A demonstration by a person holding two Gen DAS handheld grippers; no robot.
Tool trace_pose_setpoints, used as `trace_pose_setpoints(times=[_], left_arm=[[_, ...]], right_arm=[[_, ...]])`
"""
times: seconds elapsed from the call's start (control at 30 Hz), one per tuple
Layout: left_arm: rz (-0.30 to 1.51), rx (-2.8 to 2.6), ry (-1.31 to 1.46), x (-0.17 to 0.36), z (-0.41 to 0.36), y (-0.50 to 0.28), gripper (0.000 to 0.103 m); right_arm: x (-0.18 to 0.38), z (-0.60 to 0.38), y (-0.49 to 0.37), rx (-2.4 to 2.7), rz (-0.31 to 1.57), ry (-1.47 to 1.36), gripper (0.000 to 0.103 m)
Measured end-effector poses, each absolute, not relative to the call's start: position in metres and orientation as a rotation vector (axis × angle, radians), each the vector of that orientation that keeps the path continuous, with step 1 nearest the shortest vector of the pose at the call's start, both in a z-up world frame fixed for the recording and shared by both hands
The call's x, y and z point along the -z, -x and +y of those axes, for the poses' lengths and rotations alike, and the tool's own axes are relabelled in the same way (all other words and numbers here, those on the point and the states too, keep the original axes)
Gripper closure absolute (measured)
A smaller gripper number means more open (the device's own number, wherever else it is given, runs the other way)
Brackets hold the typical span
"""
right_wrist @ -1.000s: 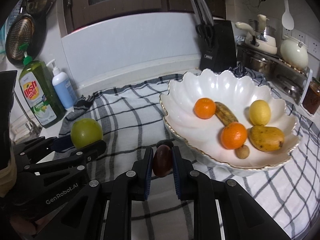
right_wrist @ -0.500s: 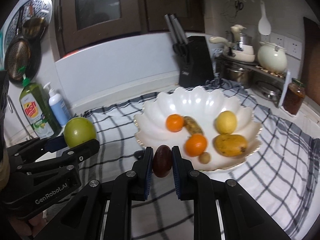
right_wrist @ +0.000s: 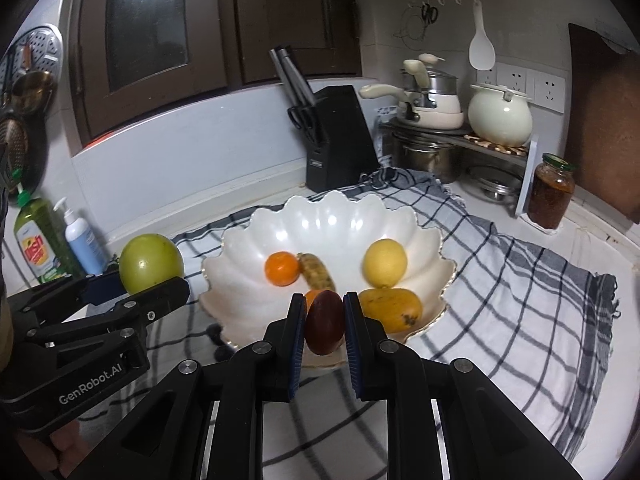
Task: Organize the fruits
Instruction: 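Carry the green apple and red plum with both tools over the bowl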
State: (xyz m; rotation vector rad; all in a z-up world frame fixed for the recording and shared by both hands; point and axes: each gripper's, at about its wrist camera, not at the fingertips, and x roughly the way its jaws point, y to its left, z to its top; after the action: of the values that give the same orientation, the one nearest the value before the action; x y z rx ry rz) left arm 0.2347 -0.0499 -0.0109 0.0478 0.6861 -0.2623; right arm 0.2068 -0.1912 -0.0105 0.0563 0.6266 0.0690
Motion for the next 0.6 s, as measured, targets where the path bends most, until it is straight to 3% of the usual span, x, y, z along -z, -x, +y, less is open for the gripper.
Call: trace_pose_setpoints(times=[0.6], left_arm=[[0.755, 0.28, -0.049, 0.04, -0.068, -0.294, 0.056]], right_arm=[[0.041, -0.213, -0.26, -0.055, 0.697, -0.069, 0.083]])
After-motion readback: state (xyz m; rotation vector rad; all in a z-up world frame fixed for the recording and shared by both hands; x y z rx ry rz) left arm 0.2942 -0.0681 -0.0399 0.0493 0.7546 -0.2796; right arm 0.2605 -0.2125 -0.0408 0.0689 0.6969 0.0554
